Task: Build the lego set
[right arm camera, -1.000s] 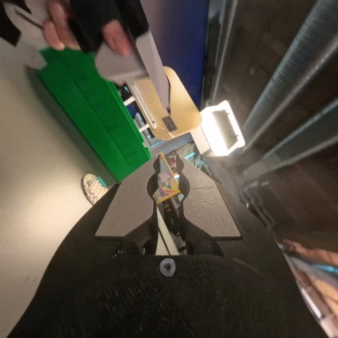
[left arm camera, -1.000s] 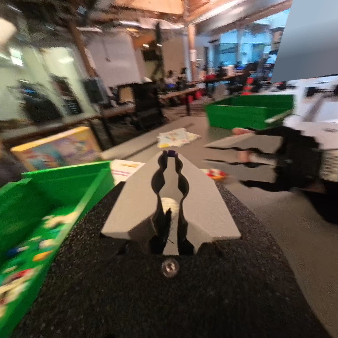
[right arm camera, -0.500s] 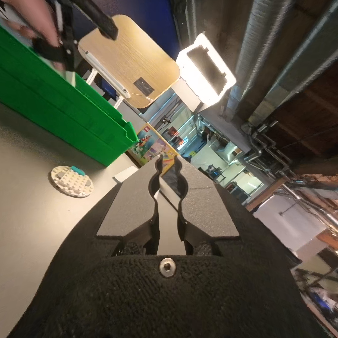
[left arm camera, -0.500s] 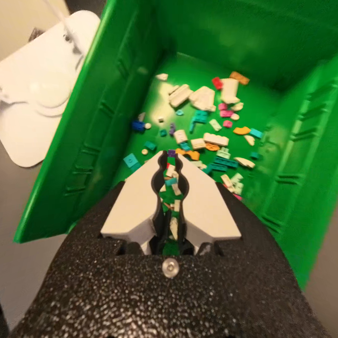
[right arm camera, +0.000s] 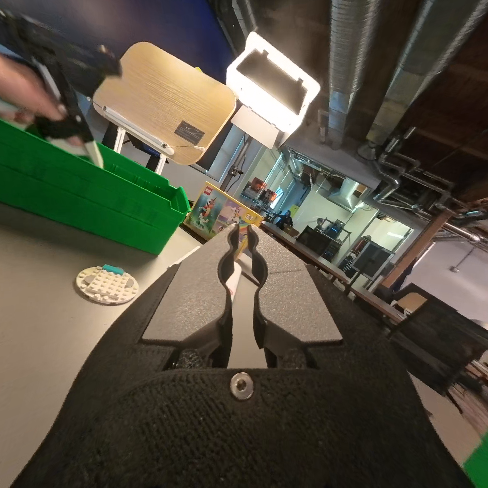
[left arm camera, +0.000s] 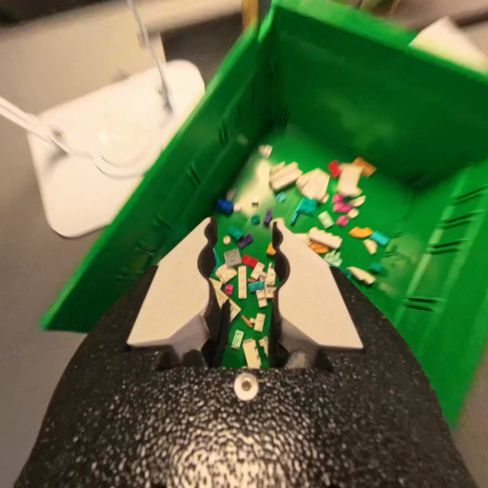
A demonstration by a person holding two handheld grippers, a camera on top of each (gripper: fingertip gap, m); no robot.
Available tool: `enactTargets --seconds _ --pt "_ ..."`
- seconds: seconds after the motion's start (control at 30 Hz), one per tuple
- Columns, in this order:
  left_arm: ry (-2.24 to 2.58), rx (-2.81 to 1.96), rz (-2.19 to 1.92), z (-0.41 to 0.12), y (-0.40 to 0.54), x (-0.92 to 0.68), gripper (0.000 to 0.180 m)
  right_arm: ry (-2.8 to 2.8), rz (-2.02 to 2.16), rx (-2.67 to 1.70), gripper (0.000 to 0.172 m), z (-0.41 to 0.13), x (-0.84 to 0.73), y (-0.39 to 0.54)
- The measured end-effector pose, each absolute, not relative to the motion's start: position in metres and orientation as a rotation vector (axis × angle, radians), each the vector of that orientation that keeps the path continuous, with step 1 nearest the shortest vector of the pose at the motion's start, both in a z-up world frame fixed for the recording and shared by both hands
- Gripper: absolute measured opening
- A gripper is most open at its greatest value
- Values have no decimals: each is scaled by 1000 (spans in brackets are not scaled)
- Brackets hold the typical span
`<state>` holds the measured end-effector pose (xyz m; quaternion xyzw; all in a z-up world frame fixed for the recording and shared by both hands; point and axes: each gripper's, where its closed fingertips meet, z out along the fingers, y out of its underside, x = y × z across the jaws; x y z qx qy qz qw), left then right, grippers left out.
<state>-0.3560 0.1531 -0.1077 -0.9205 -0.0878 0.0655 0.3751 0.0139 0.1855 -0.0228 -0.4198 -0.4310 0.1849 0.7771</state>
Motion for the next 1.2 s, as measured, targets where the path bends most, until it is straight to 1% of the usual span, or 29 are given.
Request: enactTargets --seconds 0.03,0.13,0.2,0.23,0.3,0.43,0.53,0.63,0.73,0.83,0.9,0.97,1.03,1.1,1.2 --pt "-177 -2256 197 -81 154 -345 38 -930 404 -911 4 -22 15 186" --pt "21 -1996 181 -10 146 -279 31 -921 436 -934 4 -22 16 189" --pt "191 -1898 108 10 136 -219 23 -911 451 -947 4 -21 17 191" --pt "278 -1878 61 8 131 -189 20 -907 452 -951 4 -21 18 192" --pt "421 -1897 -26 -14 124 -138 16 -896 431 -953 4 -19 21 195" --pt "526 -2011 -109 -88 126 -94 19 -846 392 -988 5 -17 34 214" --pt "505 -1993 -202 -117 134 -78 20 -829 370 -1040 6 -20 46 233" --pt "482 -1889 -93 -122 143 -82 16 -996 436 -1142 12 -47 39 242" --pt "498 -1802 -46 -119 141 -80 14 -1199 637 -1303 21 -83 31 234" --pt "538 -1739 36 -116 139 -82 7 -1259 773 -1409 29 -99 29 228" --pt "548 -1741 46 -117 139 -81 7 -1330 869 -1461 34 -108 27 215" --pt "553 -1735 30 -117 138 -77 7 -1429 933 -1547 51 -123 26 202" --pt "559 -1723 31 -115 137 -75 7 -1521 861 -1584 64 -137 27 197" --pt "566 -1722 36 -115 137 -74 6 -1618 716 -1560 65 -151 28 196" --pt "562 -1722 31 -116 137 -74 6 -1699 609 -1586 64 -167 28 193"
